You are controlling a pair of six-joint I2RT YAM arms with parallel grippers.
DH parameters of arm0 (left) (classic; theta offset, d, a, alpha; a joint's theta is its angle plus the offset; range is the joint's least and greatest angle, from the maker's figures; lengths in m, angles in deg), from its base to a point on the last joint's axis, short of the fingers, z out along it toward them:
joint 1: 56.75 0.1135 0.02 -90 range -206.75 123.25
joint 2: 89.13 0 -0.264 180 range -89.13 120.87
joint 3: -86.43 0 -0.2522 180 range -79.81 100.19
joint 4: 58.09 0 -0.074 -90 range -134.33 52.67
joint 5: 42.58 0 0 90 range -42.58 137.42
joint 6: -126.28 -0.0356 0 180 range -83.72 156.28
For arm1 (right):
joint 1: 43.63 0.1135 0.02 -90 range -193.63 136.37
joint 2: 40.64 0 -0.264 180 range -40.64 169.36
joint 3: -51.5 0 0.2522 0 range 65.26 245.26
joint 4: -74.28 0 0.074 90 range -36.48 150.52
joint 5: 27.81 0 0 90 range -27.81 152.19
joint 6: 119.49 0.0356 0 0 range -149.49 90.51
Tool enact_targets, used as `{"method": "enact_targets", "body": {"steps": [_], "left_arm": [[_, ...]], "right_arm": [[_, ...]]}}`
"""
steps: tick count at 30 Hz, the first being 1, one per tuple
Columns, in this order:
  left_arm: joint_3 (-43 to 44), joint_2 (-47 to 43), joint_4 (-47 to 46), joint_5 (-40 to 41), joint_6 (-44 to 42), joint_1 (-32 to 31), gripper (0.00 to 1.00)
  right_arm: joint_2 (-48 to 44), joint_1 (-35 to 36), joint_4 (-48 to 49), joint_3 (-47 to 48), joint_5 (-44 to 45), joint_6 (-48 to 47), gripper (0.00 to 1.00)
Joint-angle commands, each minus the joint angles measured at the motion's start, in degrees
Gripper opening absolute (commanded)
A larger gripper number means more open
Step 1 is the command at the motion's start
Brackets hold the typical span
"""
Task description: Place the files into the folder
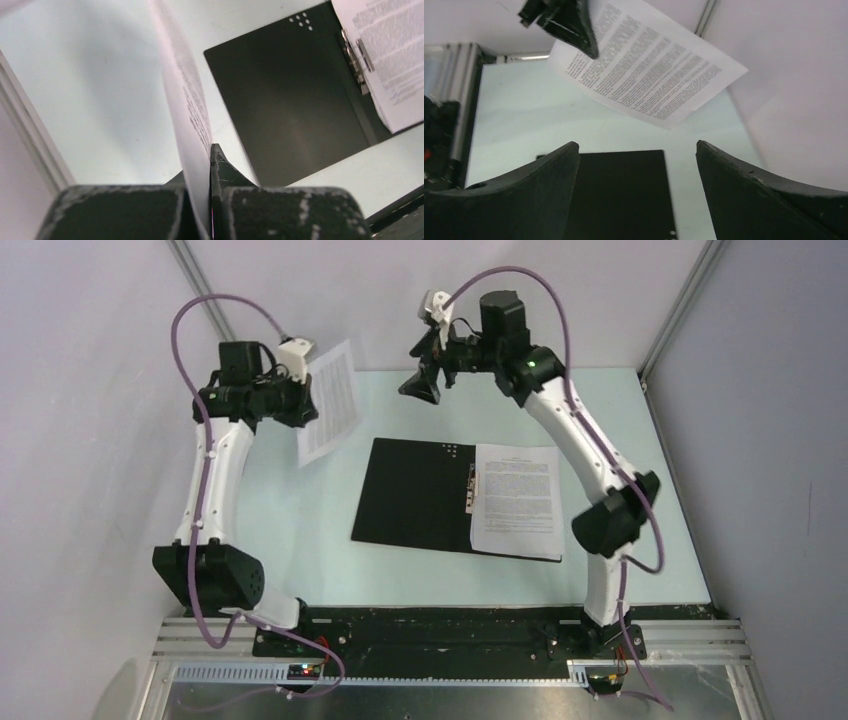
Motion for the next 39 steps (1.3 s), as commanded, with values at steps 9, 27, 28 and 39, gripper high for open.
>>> {"method": "enact_targets", "body": {"steps": [9,27,28,39], "left_arm": [[5.04,-4.63,12.31,17.92,-28.60,-25.45,0.00],[7.08,-4.25,12.31,19.71,-32.10,-28.12,0.00],[7.27,-4.12,12.21,19.68,-31.96,-28.16,0.00],[12.29,-2.33,12.09,18.91,-29.07,-28.26,0.00]], "right_arm": [[-15.43,3.94,-2.22,-18.33,6.54,-31.72,0.91],[-21.74,2.90,6.13,-29.39,5.16,-35.17,0.94],[-21.54,2.99,6.37,-29.41,4.99,-34.46,0.94],[-14.94,4.26,-2.39,-21.71,-0.99,-29.47,0.70]]}}
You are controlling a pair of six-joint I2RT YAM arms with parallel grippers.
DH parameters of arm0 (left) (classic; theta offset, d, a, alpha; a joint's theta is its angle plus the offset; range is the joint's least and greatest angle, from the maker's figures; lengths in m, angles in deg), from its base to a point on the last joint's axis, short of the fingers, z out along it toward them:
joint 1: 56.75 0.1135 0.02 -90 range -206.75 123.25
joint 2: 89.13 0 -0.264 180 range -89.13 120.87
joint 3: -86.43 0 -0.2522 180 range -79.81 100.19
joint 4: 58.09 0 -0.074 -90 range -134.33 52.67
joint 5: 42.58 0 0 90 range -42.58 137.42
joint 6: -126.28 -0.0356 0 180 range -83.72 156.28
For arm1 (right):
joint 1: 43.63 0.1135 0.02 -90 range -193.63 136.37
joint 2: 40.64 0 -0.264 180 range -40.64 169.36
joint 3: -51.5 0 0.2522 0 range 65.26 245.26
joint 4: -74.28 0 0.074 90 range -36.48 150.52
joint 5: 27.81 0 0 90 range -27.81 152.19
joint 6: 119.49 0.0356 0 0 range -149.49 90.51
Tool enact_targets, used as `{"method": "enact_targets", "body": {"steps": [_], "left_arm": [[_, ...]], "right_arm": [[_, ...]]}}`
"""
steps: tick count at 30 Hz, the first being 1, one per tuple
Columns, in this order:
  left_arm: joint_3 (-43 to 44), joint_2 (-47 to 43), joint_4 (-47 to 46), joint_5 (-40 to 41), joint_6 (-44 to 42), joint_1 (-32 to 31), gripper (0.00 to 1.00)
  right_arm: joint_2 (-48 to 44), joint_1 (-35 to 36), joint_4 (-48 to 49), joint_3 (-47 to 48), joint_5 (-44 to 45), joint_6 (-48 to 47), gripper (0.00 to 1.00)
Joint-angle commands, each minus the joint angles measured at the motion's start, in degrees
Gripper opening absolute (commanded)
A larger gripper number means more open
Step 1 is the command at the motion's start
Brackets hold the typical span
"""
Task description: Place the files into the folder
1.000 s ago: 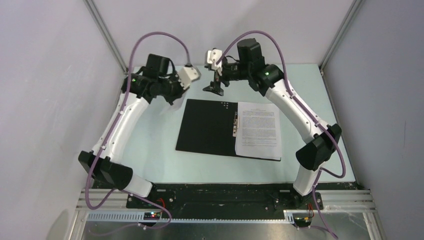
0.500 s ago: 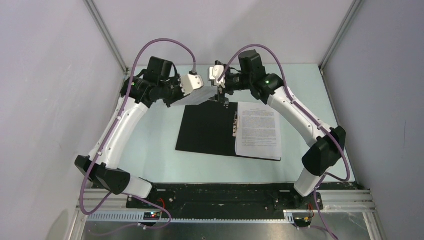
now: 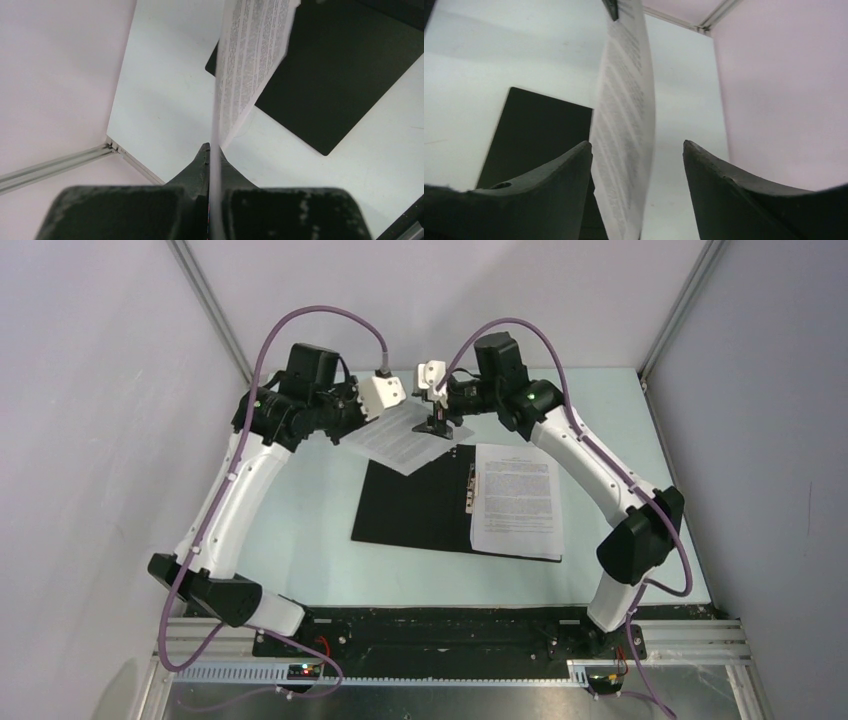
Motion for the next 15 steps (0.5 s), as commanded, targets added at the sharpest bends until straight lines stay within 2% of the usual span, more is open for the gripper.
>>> {"method": "enact_targets", "body": {"steps": [1,6,8,11,12,13,15], "left_arm": [[3.12,0.66,-0.73,-0.14,1.19,-0.50,0.00],[3.65,1.19,-0.95,0.41,1.11,-0.77,0.00],[4.57,1.97,-1.43,1.44,2.41,-0.79,0.00],[5.61,3.14,-2.92,4.28,5.91,-0.70,0.00],[5.27,3.16,-4.66,5.04,6.90,-0.69,0.00],[4.97,3.04,-5.69,6.31,8.70,-0.69,0.00],[4.35,2.98,-8.21,8.19,11.83,-0.46,0.00]], "right_arm": [[1.44,0.69,-3.75,3.90,-3.56,3.14,0.68],[1.73,0.85,-4.60,4.12,-3.66,5.27,0.45],[2.15,0.83,-5.35,4.60,-3.25,6.61,0.33],[2.89,0.52,-6.24,5.22,-1.51,9.37,0.09],[2.83,0.33,-5.48,5.00,-1.11,11.65,0.03],[2.46,-0.33,-4.66,4.09,-0.26,14.96,0.00],[1.03,-1.89,-1.69,1.40,0.56,20.15,0.00]]}}
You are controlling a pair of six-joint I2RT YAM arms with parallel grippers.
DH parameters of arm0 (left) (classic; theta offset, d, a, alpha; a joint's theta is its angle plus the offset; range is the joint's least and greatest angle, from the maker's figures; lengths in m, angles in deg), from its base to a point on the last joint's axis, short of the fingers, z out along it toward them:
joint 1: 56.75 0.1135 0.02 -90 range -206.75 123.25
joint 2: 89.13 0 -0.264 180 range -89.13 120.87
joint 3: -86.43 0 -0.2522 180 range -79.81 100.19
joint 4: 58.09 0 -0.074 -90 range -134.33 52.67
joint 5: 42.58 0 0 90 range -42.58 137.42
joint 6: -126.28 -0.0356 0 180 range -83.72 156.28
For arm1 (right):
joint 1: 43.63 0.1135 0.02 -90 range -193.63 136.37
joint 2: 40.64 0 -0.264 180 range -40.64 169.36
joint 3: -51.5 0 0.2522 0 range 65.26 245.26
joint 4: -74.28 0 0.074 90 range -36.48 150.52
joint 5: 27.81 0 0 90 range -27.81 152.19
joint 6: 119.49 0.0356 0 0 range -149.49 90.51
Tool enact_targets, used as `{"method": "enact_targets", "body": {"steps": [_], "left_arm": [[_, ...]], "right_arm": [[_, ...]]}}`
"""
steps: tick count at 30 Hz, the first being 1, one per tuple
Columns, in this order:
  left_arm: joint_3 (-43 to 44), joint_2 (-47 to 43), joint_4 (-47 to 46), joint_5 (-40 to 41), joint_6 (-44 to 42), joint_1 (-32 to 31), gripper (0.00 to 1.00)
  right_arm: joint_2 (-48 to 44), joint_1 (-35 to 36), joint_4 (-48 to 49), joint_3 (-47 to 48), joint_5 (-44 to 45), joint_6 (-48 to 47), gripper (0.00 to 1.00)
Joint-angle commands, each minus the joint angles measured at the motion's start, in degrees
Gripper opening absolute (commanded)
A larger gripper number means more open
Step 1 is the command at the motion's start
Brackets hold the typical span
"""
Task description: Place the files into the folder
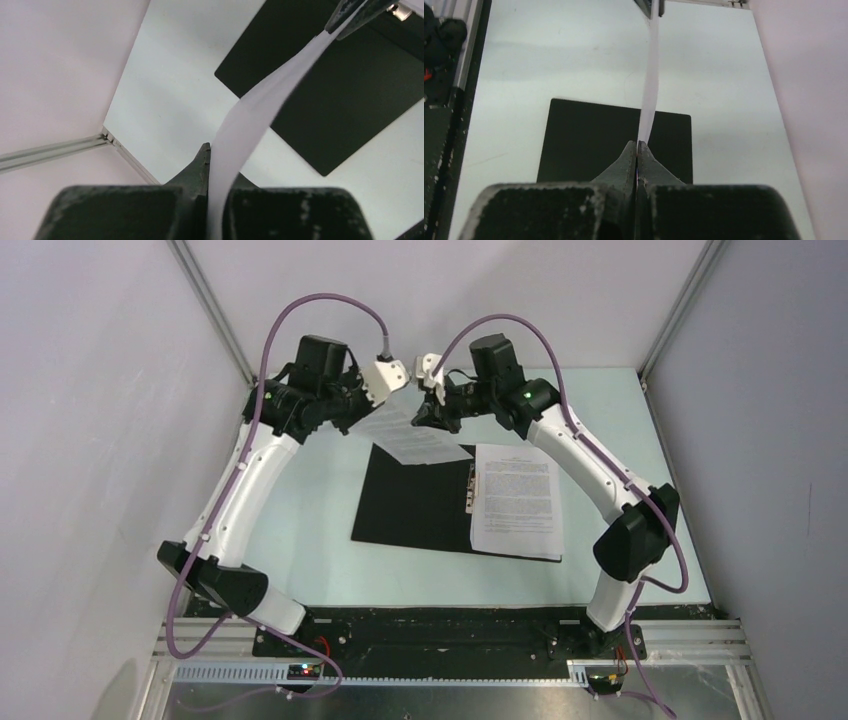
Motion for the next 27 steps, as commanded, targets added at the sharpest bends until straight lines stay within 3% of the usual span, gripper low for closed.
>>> {"method": "enact_targets", "body": {"steps": [1,2,3,4,5,6,8,12,15,21,27], "left_arm": [[1.26,-0.27,-7.18,5.16,8.28,0.11,0.05],[1.68,-0.10,-7.62,3.68,10.06,0.70,0.32],[1.84,-0.11,-7.71,0.42,10.65,0.96,0.68],[2.24,-0.10,-7.79,-0.75,11.90,1.29,0.76],[2.56,0.19,-7.88,-2.66,12.67,1.37,0.91],[3.52,0.47,-7.90,-3.21,14.54,1.38,0.97],[5.19,1.87,-8.10,-2.47,19.34,1.46,0.99],[6.14,5.50,-8.03,7.87,34.29,3.47,1.00],[0.58,6.76,-8.02,6.18,48.30,9.53,1.00],[-10.60,10.63,-8.31,-3.33,58.10,17.82,1.00],[-18.75,15.95,-9.60,-7.63,60.09,21.03,0.99]], "right_arm": [[-2.33,-3.41,4.49,-2.62,2.16,11.91,0.00],[-2.85,-4.02,4.66,-3.43,2.35,14.13,0.00],[-3.84,-5.39,4.26,-4.63,2.20,15.08,0.00],[-4.27,-6.11,3.93,-5.18,2.04,16.55,0.00],[-5.17,-7.49,2.97,-6.19,1.79,17.22,0.00],[-5.55,-8.22,2.54,-6.71,1.75,18.64,0.00],[-6.80,-10.63,1.76,-8.29,1.38,22.60,0.00],[-9.67,-18.81,2.41,-13.63,-1.66,35.16,0.00],[-11.31,-24.11,2.80,-17.07,-5.40,45.65,0.00],[-12.51,-36.11,-1.05,-23.77,-8.21,59.55,0.00],[-13.10,-45.34,-6.62,-30.85,-6.57,56.63,0.00]]}}
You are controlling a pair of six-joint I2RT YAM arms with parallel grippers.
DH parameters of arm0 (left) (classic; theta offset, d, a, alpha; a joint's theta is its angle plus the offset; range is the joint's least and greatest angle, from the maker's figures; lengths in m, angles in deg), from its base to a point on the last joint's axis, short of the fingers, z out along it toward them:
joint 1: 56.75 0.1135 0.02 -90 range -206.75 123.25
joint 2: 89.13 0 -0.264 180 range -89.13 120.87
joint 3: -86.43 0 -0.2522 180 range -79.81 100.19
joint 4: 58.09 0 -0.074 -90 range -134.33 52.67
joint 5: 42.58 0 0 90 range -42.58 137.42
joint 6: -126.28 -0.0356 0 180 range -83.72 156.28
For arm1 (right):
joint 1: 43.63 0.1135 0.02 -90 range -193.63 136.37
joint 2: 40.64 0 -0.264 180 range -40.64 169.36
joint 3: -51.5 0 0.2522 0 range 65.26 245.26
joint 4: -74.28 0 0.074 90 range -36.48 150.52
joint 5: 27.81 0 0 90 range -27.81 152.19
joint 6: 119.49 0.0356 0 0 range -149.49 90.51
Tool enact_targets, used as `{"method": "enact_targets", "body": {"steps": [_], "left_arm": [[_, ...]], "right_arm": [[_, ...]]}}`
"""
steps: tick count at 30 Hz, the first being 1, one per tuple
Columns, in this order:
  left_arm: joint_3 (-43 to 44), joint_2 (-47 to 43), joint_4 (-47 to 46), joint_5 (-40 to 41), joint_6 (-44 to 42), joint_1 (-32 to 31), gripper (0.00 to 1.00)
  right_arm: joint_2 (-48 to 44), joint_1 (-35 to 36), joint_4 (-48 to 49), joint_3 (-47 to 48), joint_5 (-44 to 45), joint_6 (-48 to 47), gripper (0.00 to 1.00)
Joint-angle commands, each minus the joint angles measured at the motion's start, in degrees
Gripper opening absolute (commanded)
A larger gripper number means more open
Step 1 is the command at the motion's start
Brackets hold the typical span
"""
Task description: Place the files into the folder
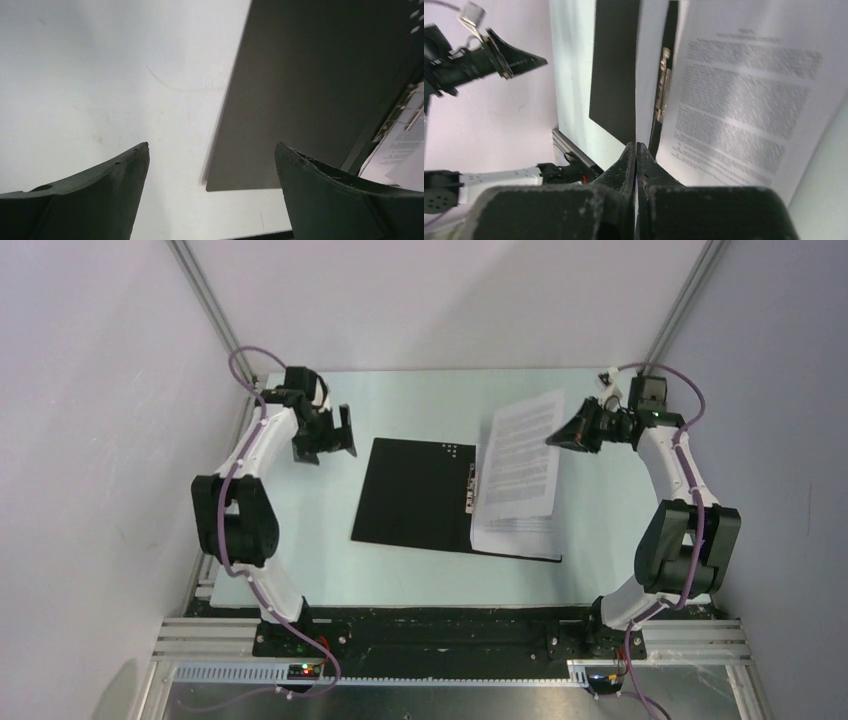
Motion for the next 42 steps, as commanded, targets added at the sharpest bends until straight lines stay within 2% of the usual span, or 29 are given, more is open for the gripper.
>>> {"method": "enact_targets", "body": {"steps": [1,7,13,23,42], "left_arm": [[-3.93,2.54,-1.25,-5.36,5.50,0.91,0.99],[-9.23,5.95,-3.08,-5.64,7.59,1.04,0.99],[-9.92,9.68,-4.66,-6.81,7.60,1.02,1.00],[-16.87,9.27,-6.14,-7.56,8.01,0.74,1.00],[-19.32,7.29,-6.46,-7.44,8.37,-2.18,1.00]], "right_arm": [[-2.23,-4.07,-6.61,-2.83,-0.52,-1.01,0.00],[0.88,-5.48,-14.26,-3.27,2.24,-14.85,0.00],[7.29,-5.90,-12.51,-3.50,3.20,-17.28,0.00],[15.24,-7.23,-8.97,-2.55,3.40,-13.73,0.00],[20.60,-3.85,-3.75,-0.91,4.54,-4.80,0.00]]}}
